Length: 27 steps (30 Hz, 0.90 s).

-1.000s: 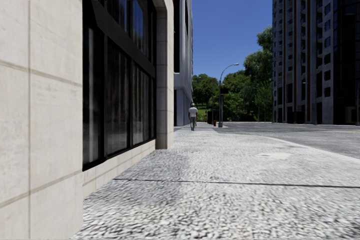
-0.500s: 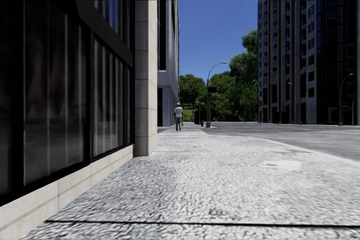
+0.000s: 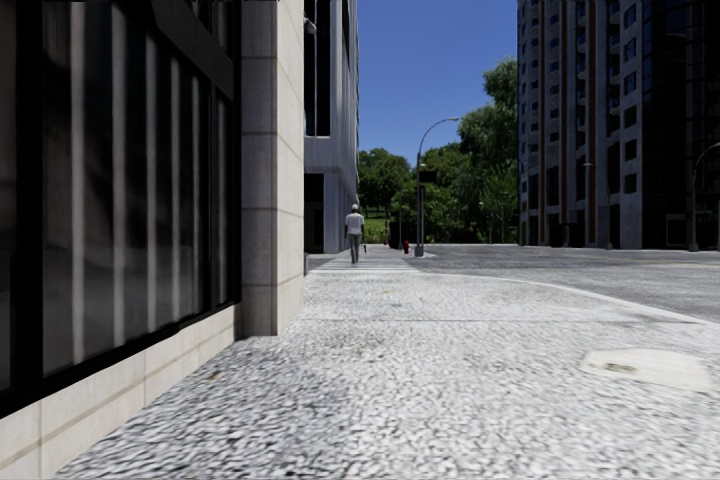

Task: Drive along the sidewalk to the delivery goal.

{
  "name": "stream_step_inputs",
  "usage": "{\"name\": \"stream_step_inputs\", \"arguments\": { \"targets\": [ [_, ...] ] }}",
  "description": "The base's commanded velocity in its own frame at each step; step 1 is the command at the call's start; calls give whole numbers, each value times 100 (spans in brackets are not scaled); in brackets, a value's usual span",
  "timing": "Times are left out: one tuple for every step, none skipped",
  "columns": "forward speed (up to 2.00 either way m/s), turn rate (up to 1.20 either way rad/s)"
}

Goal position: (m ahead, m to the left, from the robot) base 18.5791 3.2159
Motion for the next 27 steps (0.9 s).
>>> {"name": "stream_step_inputs", "arguments": {
  "targets": [
    [200, -3],
    [200, -19],
    [200, -24],
    [200, -26],
    [200, -26],
    [200, -10],
    [200, -10],
    [200, 0],
    [200, 0],
    [200, 0],
    [200, 0],
    [200, 0],
    [200, 0],
    [200, 0],
    [200, 0],
    [200, 0],
    [200, 0],
    [200, 0],
    [200, 0],
    [200, 0],
    [200, 0],
    [200, 0],
    [200, 0],
    [200, 0],
    [200, 0],
    [200, 0],
    [200, 0]
  ]
}}
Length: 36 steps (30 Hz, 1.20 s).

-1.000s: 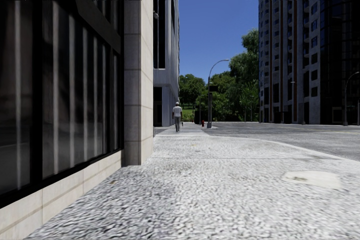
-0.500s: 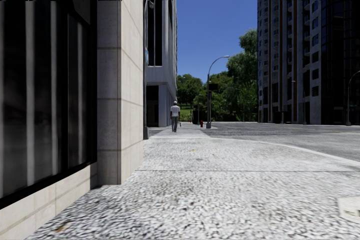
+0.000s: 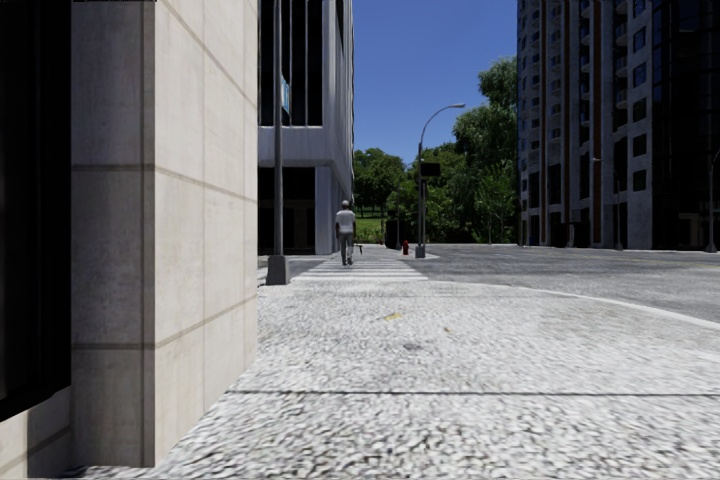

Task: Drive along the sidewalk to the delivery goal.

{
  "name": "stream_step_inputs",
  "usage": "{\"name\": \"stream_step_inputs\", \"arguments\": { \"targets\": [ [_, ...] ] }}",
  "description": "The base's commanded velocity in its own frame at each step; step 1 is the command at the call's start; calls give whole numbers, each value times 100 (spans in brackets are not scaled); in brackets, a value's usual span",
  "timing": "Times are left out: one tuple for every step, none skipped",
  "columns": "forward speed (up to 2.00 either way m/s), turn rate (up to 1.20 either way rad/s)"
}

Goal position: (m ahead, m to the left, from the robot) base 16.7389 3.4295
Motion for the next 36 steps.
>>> {"name": "stream_step_inputs", "arguments": {
  "targets": [
    [200, 0],
    [200, 0],
    [200, 0],
    [200, 0],
    [200, 0],
    [200, 0],
    [200, 0],
    [200, 0],
    [200, 0],
    [200, 0],
    [200, 0],
    [200, 0],
    [200, 0],
    [200, 0],
    [200, 0],
    [200, 0],
    [200, 0],
    [200, 0],
    [200, 0],
    [200, 0],
    [200, 0],
    [200, 0],
    [200, 0],
    [200, 0],
    [200, 0],
    [200, 0],
    [200, 0],
    [200, 0],
    [200, 0],
    [200, 0],
    [200, -6],
    [200, -6],
    [200, -16],
    [200, -22],
    [200, -24],
    [200, -24]
  ]
}}
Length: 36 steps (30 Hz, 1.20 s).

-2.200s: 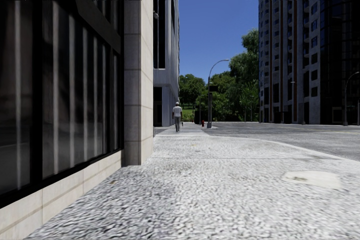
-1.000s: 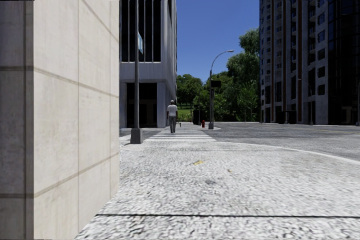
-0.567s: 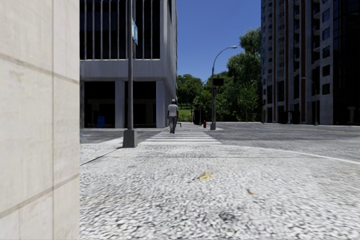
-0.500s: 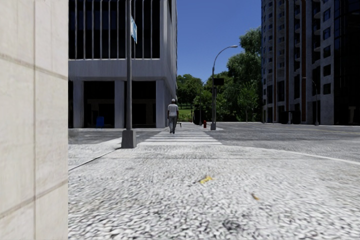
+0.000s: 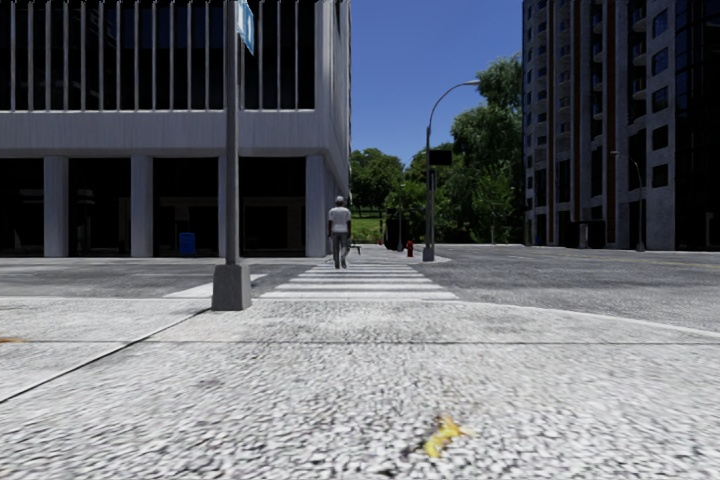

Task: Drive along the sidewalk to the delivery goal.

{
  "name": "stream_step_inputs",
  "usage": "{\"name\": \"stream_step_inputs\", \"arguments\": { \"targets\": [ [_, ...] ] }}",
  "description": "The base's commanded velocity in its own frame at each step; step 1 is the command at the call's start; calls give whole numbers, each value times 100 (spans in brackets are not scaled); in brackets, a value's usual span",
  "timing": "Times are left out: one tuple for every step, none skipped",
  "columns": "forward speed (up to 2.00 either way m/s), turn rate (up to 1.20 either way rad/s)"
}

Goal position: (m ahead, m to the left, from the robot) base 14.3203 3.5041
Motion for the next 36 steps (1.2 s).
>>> {"name": "stream_step_inputs", "arguments": {
  "targets": [
    [200, -24],
    [200, -24],
    [200, -20],
    [200, 0],
    [200, 0],
    [200, 0],
    [200, 0],
    [200, 0],
    [200, 0],
    [200, 0],
    [200, 0],
    [200, 0],
    [200, 0],
    [200, 0],
    [200, 0],
    [200, 0],
    [200, 0],
    [200, 0],
    [200, 0],
    [200, 0],
    [200, 0],
    [200, 0],
    [200, 0],
    [200, 0],
    [200, 0],
    [200, 0],
    [200, 0],
    [200, 0],
    [200, 0],
    [200, 0],
    [200, 0],
    [200, 0],
    [200, 0],
    [200, 0],
    [200, 0],
    [200, 0]
  ]
}}
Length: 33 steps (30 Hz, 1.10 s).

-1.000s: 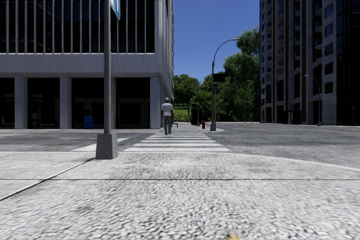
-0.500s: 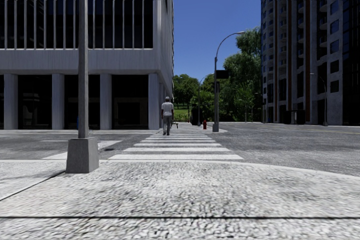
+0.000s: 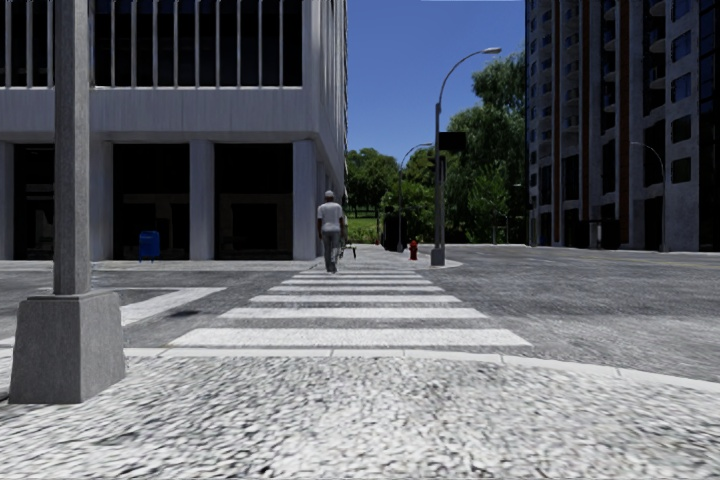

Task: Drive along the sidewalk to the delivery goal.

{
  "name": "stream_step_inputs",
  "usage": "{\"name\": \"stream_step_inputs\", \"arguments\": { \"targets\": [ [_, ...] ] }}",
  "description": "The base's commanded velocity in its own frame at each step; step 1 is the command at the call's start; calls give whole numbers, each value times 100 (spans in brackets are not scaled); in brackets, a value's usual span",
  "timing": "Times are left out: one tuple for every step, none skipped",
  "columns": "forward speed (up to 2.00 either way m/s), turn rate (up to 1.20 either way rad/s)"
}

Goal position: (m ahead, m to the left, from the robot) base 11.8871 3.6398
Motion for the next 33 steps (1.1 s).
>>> {"name": "stream_step_inputs", "arguments": {
  "targets": [
    [200, 0],
    [200, 0],
    [200, 0],
    [200, 0],
    [200, 0],
    [200, 0],
    [200, 0],
    [200, 0],
    [200, 0],
    [200, 0],
    [200, 0],
    [200, 0],
    [200, 0],
    [200, 0],
    [200, 0],
    [200, 0],
    [200, 0],
    [200, 0],
    [200, 0],
    [200, 0],
    [200, 0],
    [200, 0],
    [200, 0],
    [200, 0],
    [200, 0],
    [200, 0],
    [200, 0],
    [200, 0],
    [200, 0],
    [191, 0],
    [182, 0],
    [170, 0],
    [159, 0]
  ]
}}
